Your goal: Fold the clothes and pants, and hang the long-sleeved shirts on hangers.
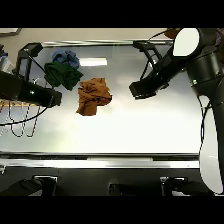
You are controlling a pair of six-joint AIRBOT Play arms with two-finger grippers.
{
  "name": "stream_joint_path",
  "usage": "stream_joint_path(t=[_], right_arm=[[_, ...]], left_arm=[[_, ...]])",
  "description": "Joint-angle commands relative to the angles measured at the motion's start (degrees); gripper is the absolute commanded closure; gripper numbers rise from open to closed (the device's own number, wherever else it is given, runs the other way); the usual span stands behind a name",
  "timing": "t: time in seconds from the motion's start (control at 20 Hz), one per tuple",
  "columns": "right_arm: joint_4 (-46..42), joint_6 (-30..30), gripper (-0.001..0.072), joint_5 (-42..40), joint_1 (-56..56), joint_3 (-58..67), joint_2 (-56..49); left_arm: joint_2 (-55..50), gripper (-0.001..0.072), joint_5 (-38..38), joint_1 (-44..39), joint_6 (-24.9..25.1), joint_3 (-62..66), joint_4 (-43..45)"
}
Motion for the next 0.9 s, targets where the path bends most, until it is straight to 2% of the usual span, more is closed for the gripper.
stream_joint_path(t=[0.0, 0.05, 0.1, 0.55, 0.6, 0.7, 0.85], right_arm=[[0.0, 0.0, 0.0682, 0.0, 0.0, 0.0, 0.0], [0.0, 0.0, 0.0682, 0.0, 0.0, 0.0, 0.0], [0.0, 0.0, 0.0682, 0.0, 0.0, 0.0, 0.0], [0.0, 0.0, 0.0682, 0.0, 0.0, 0.0, 0.0], [0.0, 0.0, 0.0682, 0.0, 0.0, 0.0, 0.0], [0.0, 0.0, 0.0682, -1.5, 0.0, 0.0, 0.0], [0.0, 0.0, 0.0682, -1.8, 0.0, 0.0, 0.0]], left_arm=[[0.0, 0.0690, -0.6, 0.1, 0.8, 0.0, 0.1], [0.0, 0.0690, -2.0, 0.2, 3.1, 0.0, 0.5], [-0.1, 0.0690, -2.9, 0.3, 3.5, 0.0, 0.5], [-0.1, 0.0688, -2.8, 0.2, 3.4, 0.0, 0.4], [-0.3, 0.0612, -3.4, 0.2, 3.1, 0.0, 0.5], [-1.6, -0.0013, -8.1, 0.3, -0.8, -0.1, 0.5], [-8.5, -0.0013, -16.5, 0.3, -0.9, -0.2, 1.6]])
